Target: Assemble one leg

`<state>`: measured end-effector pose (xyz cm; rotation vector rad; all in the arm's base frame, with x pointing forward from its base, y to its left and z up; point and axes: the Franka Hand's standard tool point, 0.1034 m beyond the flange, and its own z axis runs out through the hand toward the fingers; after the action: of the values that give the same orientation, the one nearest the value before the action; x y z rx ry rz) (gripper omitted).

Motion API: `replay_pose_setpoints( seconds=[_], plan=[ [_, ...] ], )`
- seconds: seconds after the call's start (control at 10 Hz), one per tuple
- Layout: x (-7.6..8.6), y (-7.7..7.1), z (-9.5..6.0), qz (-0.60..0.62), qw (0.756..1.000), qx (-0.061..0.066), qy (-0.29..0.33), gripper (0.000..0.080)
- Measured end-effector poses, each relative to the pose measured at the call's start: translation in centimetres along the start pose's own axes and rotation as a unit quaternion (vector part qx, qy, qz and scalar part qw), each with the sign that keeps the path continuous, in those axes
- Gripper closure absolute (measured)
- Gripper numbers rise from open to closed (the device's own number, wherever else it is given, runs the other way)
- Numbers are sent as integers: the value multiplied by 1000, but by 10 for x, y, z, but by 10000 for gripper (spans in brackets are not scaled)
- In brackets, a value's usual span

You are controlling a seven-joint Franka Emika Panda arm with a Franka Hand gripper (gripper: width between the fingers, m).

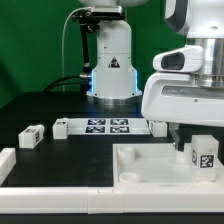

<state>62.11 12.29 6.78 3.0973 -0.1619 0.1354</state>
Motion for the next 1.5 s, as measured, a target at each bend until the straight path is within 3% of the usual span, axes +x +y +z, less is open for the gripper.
replay_pose_setpoints(
  seconds=[0.2, 0.4, 0.6, 0.7, 0.8, 1.0, 1.3, 1.4, 1.5],
  plan=[
    [2, 6, 0, -95, 995, -4, 1, 150],
    [2, 7, 0, -106, 994, -10, 1, 150],
    [2, 8, 1, -105, 994, -10, 1, 414],
    [2, 8, 1, -102, 995, -10, 1, 414],
    [2, 8, 1, -85, 996, -10, 1, 508],
    [2, 8, 1, -60, 998, -10, 1, 508],
    [3, 7, 0, 92, 996, -7, 3, 508],
    [2, 10, 0, 183, 983, -10, 3, 506],
    [1, 17, 0, 234, 972, -20, 5, 506]
  ],
)
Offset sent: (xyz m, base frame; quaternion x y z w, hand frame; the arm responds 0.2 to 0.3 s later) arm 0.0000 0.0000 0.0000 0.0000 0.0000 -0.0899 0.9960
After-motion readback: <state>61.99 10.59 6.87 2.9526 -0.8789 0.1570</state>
